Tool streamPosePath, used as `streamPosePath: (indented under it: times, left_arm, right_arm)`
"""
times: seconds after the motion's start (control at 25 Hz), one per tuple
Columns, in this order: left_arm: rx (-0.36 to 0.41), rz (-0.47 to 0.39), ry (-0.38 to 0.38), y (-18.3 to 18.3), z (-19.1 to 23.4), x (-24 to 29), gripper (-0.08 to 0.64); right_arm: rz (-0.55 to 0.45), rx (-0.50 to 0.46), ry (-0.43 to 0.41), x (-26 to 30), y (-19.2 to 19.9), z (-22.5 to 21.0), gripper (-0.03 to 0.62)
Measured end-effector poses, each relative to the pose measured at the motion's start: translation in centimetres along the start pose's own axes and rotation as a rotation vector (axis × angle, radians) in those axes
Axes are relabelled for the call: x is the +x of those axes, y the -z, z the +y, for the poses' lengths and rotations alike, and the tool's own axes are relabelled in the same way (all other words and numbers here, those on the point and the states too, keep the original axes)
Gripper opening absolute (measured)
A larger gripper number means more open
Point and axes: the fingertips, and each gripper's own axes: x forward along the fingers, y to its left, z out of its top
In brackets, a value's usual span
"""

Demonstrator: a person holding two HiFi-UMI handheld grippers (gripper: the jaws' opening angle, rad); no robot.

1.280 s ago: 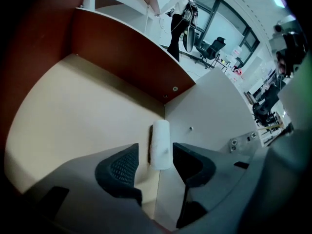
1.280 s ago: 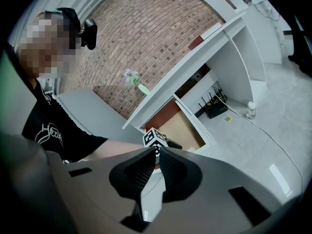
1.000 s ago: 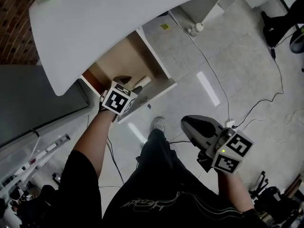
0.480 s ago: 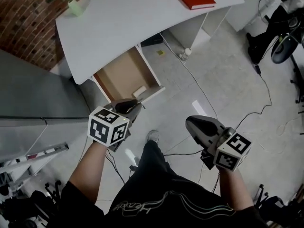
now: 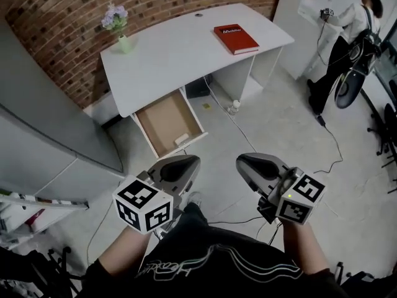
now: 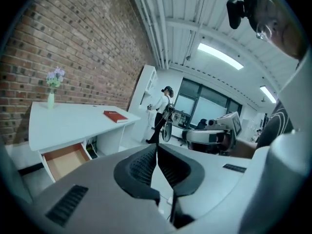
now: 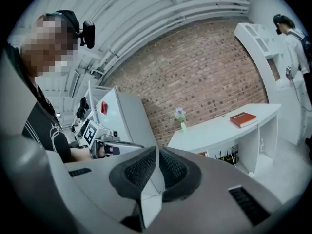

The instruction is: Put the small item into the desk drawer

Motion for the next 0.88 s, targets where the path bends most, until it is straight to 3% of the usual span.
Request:
streamPosePath:
  times: [0.2, 0.44, 0.88]
  left_arm:
    - [0.023, -0.098, 0.038, -3.5, -7.5, -4.5, 0.026]
    - [0.217, -0.145, 0.047, -5.9, -13.3, -7.4, 0.026]
    - [0.173, -0.167, 0.034, -6.1, -14.7, -9.2, 0.026]
  right_arm:
    - [-0.076, -0.040, -0.067, -3.0, -3.2, 6.3, 0.052]
    - [-0.154, -0.113, -0.092, -6.4, -6.1, 10.4, 0.052]
    - [-0.176, -0.172, -0.088, -8.1, -6.6, 12.9, 0.052]
